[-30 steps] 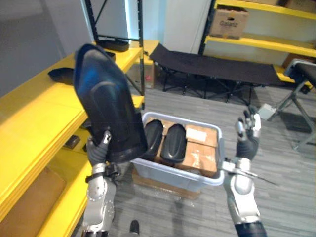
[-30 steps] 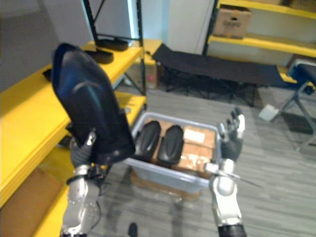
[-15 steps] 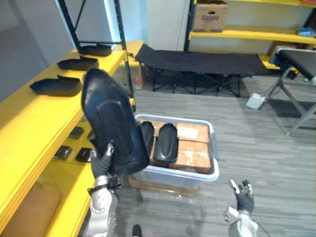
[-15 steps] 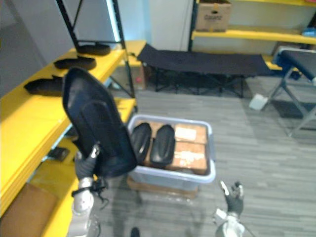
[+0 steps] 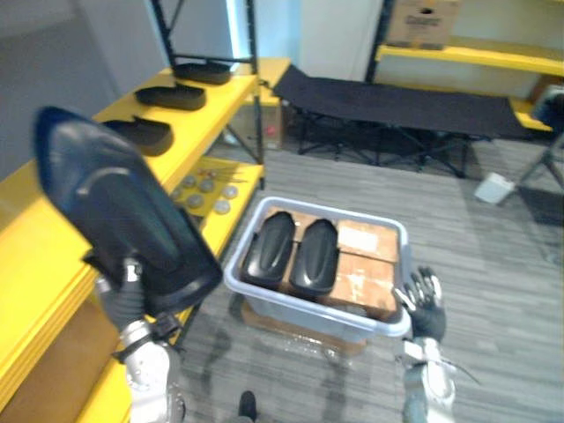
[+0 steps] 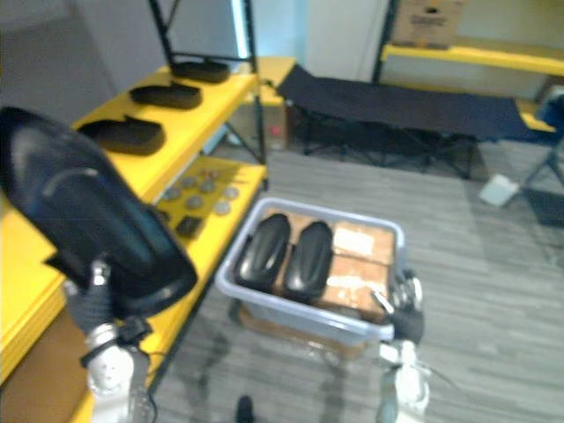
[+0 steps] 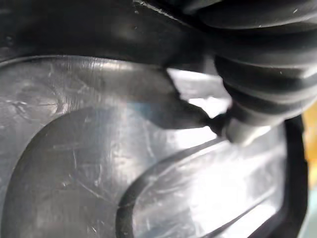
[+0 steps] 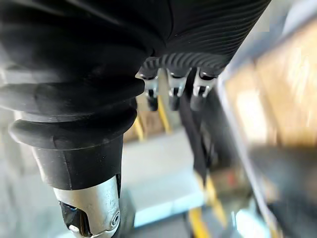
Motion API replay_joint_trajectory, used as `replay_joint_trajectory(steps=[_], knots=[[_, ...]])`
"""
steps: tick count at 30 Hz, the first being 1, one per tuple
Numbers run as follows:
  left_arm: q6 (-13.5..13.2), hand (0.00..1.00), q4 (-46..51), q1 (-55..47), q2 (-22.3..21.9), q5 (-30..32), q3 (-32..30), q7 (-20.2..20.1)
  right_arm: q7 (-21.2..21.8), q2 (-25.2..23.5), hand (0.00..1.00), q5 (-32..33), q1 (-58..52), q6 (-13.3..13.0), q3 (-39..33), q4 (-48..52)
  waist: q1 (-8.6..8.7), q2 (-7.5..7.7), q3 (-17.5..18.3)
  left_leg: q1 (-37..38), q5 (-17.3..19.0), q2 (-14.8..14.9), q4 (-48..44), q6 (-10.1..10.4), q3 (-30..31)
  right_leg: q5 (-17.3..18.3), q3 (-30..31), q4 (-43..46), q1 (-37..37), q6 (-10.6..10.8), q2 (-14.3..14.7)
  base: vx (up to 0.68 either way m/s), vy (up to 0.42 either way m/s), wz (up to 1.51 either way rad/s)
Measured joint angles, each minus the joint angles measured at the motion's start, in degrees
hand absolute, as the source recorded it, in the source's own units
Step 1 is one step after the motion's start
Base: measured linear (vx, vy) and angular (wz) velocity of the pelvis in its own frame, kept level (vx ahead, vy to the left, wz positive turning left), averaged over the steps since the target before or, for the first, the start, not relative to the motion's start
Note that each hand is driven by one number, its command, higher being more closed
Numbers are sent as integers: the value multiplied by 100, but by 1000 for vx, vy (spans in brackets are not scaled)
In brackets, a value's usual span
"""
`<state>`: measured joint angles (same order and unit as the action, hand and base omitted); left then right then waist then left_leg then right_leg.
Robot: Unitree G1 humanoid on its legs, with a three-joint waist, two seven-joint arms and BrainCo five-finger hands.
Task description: Walk over and take plastic housings, then place them on the shelf
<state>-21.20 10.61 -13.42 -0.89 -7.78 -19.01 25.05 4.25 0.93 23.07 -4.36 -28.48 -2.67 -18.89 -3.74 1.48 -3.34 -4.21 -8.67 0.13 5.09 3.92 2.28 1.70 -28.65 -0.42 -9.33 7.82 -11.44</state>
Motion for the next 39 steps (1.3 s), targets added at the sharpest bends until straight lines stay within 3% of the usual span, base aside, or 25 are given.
replay_joint_trajectory(steps=[4,8,13,16,19,24,26,28,29,31,32,37,39], knots=[[-46,100,334,-425,-247,-16,-572,52,-171,-7,0,-207,470,9,442,-1,-355,-36,-97,-137,-74,-191,1,-33,504,196,-534,166,-143,-11,-96,-20,15,70],[-163,100,530,-891,-419,-75,-970,-148,-386,-16,0,-407,586,24,545,0,-631,40,-145,-189,-136,-307,0,-66,735,261,-793,215,-239,-74,-135,-26,30,43],[-215,100,758,-1157,-522,-143,-1185,-355,-428,-11,0,-598,802,218,612,4,-720,122,-196,-177,-135,-265,-3,-101,655,365,-687,307,-146,-174,-153,-49,27,-7],[-213,100,779,-1240,-542,-330,-1152,-430,-399,45,0,-588,805,385,672,70,-680,143,-249,-177,-120,-222,-9,-131,459,348,-727,341,-210,-144,-106,-25,3,1],[-200,100,792,-1032,-470,-569,-1009,-701,-414,141,0,-589,658,491,506,307,-525,223,-395,-212,-57,-60,-32,-332,-470,301,-1277,258,-524,61,-86,-79,10,94],[-106,100,945,-879,-415,-800,-630,-978,-378,293,0,-595,608,490,220,498,-495,35,-655,-294,-342,-173,-7,-395,-429,703,-1585,629,-669,17,-156,-66,51,67],[-104,100,1117,-754,-375,-627,-459,-1151,-267,293,0,-593,486,487,82,584,-458,23,-717,-295,-363,-273,-6,-425,-375,1001,-1255,852,-595,-116,-158,-97,48,74],[-106,100,1235,-480,-259,-293,-314,-1459,-70,288,0,-593,226,480,-73,915,-302,61,-737,-364,-434,-478,-10,-518,-70,1396,-680,1238,-444,-372,-147,-48,0,86],[-101,100,1235,-402,-173,-293,-252,-1523,-27,288,0,-593,175,479,-101,1013,-259,67,-740,-387,-447,-517,-9,-526,33,1417,-449,1317,-421,-397,-137,3,-15,88],[-64,100,1224,-153,65,-305,-71,-1716,82,302,0,-593,87,480,-194,1160,-82,66,-774,-407,-522,-603,-16,-532,243,1259,210,1544,-364,-196,-94,22,8,75],[-20,100,1224,7,234,-307,64,-1824,149,301,0,-586,42,481,-244,1180,-39,85,-781,-405,-531,-613,-28,-536,367,1229,481,1632,-351,-237,-43,32,2,50],[286,100,1028,201,254,-351,246,-1930,376,302,0,-656,163,482,-203,1415,-132,108,-807,-514,-557,-556,-32,-498,314,1213,667,1405,-286,-237,12,28,-58,-6],[394,100,931,97,256,-351,343,-1950,441,340,0,-706,240,515,-136,1420,-158,48,-843,-510,-603,-501,-33,-436,285,1229,683,1237,-346,-215,75,-37,-78,-16]])
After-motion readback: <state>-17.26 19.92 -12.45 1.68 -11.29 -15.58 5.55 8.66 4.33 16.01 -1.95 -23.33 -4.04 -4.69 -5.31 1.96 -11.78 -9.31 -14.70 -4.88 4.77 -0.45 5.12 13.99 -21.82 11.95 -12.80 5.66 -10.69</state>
